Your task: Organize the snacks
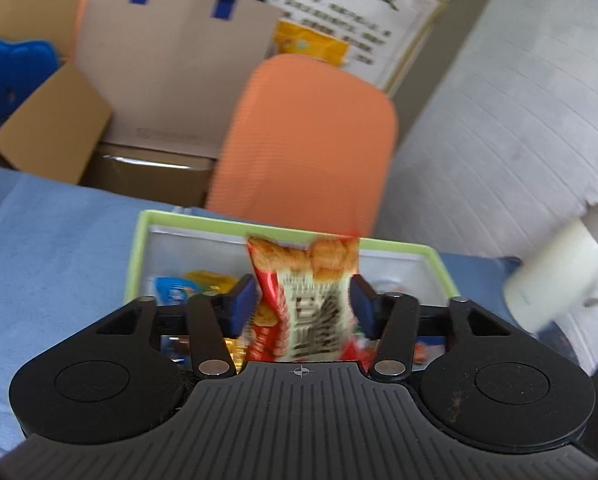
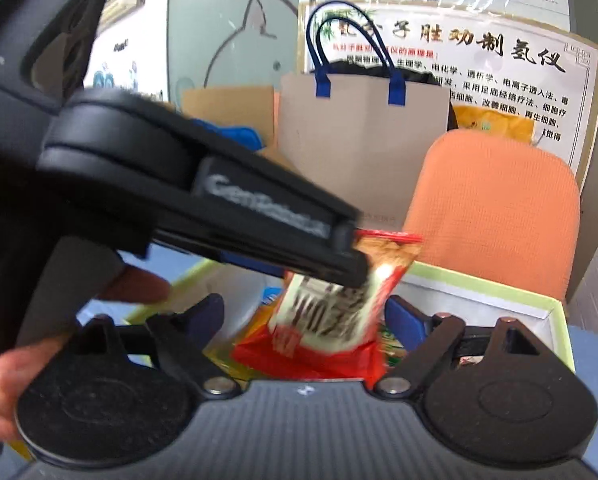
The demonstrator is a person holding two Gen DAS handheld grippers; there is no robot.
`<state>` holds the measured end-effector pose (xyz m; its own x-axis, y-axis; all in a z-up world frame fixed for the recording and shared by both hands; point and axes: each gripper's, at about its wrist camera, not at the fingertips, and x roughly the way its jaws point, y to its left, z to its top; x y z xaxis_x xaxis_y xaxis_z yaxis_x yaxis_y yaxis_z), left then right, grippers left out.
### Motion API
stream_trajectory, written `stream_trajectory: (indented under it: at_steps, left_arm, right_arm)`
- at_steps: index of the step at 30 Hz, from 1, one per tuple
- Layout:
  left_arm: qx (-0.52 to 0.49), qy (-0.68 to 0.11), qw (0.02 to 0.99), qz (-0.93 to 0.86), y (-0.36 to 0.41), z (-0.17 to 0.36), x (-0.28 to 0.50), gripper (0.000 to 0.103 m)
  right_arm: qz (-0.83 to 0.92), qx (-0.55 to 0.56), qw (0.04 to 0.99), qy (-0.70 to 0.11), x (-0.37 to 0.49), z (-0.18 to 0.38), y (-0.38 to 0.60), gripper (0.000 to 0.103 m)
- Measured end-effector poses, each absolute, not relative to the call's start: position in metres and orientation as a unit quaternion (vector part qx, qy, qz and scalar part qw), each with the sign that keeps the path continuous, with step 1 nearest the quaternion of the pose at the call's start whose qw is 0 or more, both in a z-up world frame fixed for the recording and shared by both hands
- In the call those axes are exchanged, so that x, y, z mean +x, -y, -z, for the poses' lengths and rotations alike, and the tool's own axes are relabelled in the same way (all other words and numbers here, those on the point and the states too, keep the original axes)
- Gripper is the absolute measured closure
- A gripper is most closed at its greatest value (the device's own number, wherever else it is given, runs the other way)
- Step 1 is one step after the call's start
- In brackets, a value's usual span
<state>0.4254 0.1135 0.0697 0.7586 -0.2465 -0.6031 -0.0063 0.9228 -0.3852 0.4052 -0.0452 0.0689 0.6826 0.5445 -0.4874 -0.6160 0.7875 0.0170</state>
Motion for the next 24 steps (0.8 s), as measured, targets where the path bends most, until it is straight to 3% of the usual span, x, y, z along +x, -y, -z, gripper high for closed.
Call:
stream_trajectory:
  at_steps: [1,4,12,18,24]
  left_arm:
    - [-0.192,-0.328,0.922,0.069,-0.119,-0.071,0.418,0.052]
    - [-0.207,-0.297,0.929,0.072,-0.131,-0.078,0.39,0.042]
    - [-0.21,-0.3,0.919,0.147,-0.099,-0.085,0.313,0.038]
    - [-0.199,-0.353,0.884,0.234,-0.025,-0.06,0.279,0.038]
    - [-0.187,-0.418,0.847,0.271,0.045,-0.029,0.271,0.038]
  right_arm:
    - [-0.31,-0.071,0.92,-0.23,0.399,-0.074,0.053,0.012]
    - [-0.296,-0.042,0.932,-0.204,0.373,-0.088,0.084,0.01]
    - [-0.202,0.009,0.954,-0.22,0.287,-0.076,0.173,0.01]
    - [-0.117,0.028,0.953,-0.28,0.207,-0.032,0.217,0.01]
    - [-0.11,0.041,0.942,-0.313,0.185,-0.003,0.241,0.01]
